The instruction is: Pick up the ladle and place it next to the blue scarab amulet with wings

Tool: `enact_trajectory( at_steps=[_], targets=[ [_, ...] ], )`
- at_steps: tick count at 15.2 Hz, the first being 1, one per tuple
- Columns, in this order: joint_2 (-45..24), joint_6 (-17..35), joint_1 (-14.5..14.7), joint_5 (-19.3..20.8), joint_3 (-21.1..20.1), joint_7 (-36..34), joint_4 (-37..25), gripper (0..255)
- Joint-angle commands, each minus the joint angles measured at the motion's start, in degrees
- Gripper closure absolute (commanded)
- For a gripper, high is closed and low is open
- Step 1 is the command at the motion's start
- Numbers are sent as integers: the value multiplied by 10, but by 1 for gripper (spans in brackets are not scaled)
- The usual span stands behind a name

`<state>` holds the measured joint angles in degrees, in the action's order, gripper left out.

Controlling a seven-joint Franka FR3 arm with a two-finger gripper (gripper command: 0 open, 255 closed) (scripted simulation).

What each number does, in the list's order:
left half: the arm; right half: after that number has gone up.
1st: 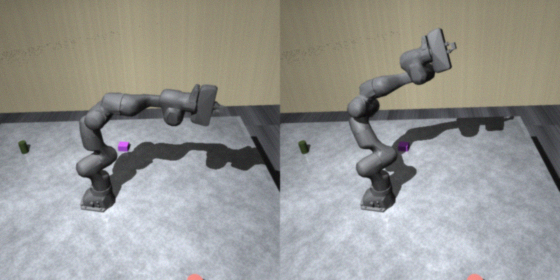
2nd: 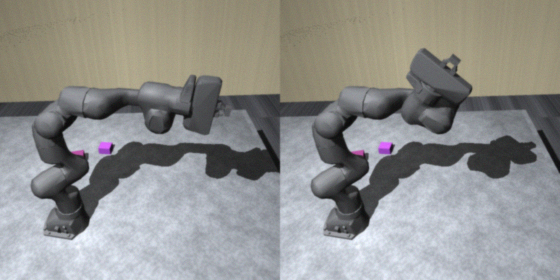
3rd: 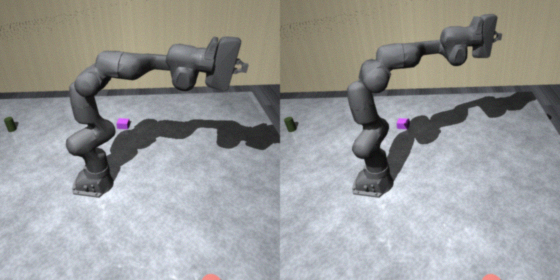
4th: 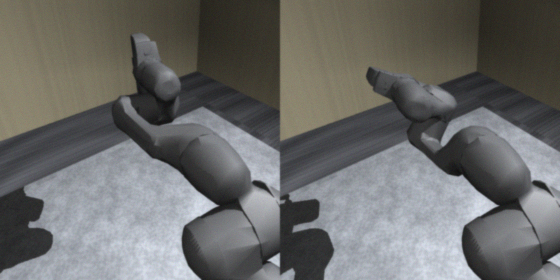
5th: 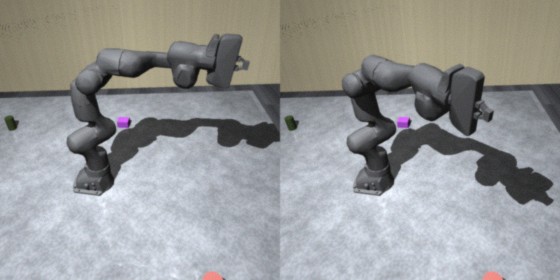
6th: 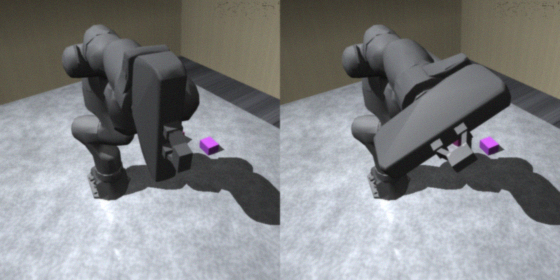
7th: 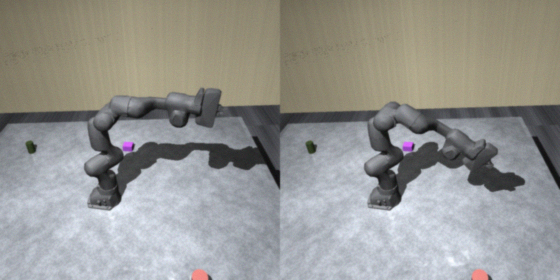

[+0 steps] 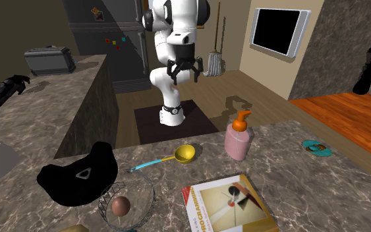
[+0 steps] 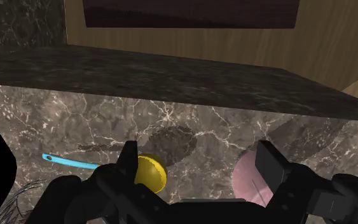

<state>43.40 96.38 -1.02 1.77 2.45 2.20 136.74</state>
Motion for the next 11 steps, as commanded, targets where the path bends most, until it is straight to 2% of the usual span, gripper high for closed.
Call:
enact_trajectory(
  at_steps=[1, 6, 11],
  targets=[
    [0, 0, 0, 0, 0, 0, 0, 0],
    [-9, 91, 28, 55, 82, 194, 60, 0],
    [-62, 191, 62, 98, 171, 388, 82, 0]
  ],
)
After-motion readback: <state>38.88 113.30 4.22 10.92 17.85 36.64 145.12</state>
